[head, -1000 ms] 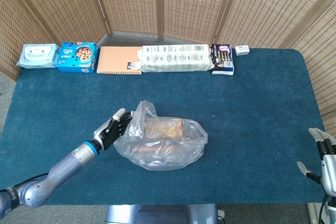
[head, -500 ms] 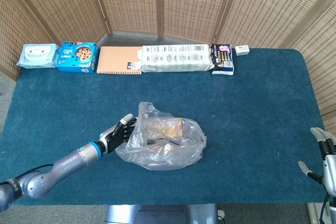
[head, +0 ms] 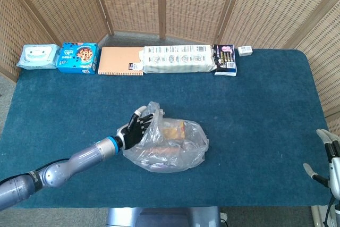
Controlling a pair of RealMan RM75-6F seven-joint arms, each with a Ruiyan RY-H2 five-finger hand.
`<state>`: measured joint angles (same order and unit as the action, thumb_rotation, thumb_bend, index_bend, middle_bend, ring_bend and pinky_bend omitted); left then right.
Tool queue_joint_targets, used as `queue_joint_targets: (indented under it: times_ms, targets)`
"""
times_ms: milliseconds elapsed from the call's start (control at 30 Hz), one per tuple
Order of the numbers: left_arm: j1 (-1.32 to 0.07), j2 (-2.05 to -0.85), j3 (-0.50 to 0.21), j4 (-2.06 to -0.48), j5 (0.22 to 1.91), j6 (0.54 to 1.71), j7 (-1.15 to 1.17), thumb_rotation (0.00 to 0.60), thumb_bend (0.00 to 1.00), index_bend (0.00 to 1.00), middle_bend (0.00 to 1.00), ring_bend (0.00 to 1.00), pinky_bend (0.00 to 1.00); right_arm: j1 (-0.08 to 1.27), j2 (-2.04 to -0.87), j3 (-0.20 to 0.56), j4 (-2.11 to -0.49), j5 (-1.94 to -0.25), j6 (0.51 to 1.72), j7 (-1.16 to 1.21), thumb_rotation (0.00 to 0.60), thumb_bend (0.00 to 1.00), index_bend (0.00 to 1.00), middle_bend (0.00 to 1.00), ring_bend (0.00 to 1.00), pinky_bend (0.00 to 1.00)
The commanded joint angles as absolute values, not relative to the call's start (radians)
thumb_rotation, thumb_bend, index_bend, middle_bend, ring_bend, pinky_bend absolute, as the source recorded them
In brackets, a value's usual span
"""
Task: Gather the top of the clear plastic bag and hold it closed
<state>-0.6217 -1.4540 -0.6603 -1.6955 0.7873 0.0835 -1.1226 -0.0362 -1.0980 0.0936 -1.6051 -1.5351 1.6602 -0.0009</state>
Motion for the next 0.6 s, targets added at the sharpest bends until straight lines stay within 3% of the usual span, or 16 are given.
queue_joint_targets:
  times_ms: [33, 133, 267, 467, 600]
  targets:
    - [-0.562, -1.518, -0.786, -1.645, 0.729, -0.05, -1.12, 0.0, 0.29, 0.21, 0.34, 0.54, 0.58, -0.035, -1.097, 0.093, -1.606, -1.536, 1.659, -0.001, 0.6, 0.2, 0.12, 0.17, 0.18, 0.25]
    - [-0.506, -1.55, -0.879, -1.615, 0.676, -0.167, -1.087, 0.0, 0.29, 0.21, 0.39, 0.58, 0.62, -0.034, -1.097, 0.095, -1.607, -1.538, 1.66, -0.001, 0.6, 0.2, 0.12, 0.17, 0.18, 0.25]
    - [-0.451, -1.567, -0.952, -1.581, 0.612, -0.278, -1.019, 0.0, 0.29, 0.25, 0.45, 0.64, 0.68, -0.032, -1.099, 0.096, -1.608, -1.54, 1.659, -0.001, 0.6, 0.2, 0.12, 0.17, 0.18, 0.25]
    - [-0.394, -1.545, -0.97, -1.578, 0.551, -0.323, -0.953, 0.0, 0.29, 0.4, 0.58, 0.74, 0.78, -0.031, -1.1, 0.097, -1.609, -1.542, 1.659, -0.001, 0.6, 0.2, 0.12, 0.17, 0.18, 0.25]
    - [-0.359, -1.509, -0.954, -1.596, 0.533, -0.314, -0.915, 0.0, 0.29, 0.45, 0.62, 0.76, 0.79, -0.03, -1.101, 0.096, -1.609, -1.543, 1.658, -0.003, 0.6, 0.2, 0.12, 0.17, 0.18, 0.25]
